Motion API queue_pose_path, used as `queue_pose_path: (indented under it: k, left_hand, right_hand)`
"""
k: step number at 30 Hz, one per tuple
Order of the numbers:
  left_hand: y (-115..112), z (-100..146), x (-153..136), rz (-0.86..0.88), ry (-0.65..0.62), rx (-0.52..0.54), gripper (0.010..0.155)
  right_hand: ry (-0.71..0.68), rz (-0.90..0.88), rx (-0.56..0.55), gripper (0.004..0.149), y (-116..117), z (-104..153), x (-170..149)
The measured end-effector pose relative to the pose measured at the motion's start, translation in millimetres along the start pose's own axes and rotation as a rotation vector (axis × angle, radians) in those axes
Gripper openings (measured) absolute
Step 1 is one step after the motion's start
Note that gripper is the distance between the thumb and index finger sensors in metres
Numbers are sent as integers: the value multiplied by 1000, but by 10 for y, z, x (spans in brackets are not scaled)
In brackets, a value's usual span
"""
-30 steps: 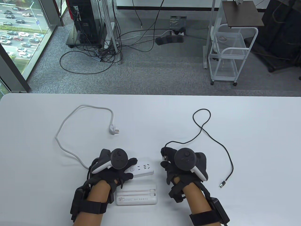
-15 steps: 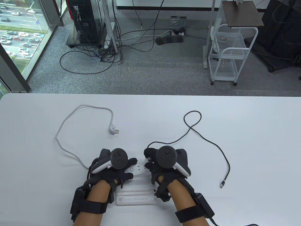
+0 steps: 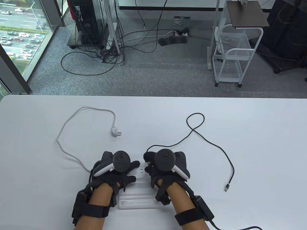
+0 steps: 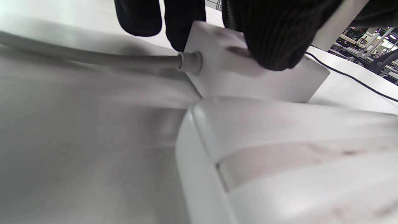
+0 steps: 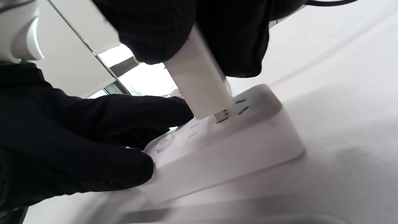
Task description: Charge the battery pack
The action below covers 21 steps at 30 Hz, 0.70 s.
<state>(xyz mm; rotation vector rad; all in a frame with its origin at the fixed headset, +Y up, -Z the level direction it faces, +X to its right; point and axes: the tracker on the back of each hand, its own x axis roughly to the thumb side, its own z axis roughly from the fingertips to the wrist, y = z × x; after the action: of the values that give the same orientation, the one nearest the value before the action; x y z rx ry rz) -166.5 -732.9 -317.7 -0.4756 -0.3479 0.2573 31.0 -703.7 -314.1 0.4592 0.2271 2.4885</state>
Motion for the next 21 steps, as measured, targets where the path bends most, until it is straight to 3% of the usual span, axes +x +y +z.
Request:
queue_pose_path:
  k: [9, 10, 21]
  left_hand:
    - [2, -10, 14, -16, 2, 5, 74]
    - [6, -11, 16, -14, 3, 2, 74]
    - [5, -22, 24, -19, 3, 3, 74]
  right_hand:
    - [31, 84, 43, 59, 42, -46, 9]
    - [31, 44, 6, 58, 53, -70, 2]
    - [38, 40, 35, 59, 73, -74, -3]
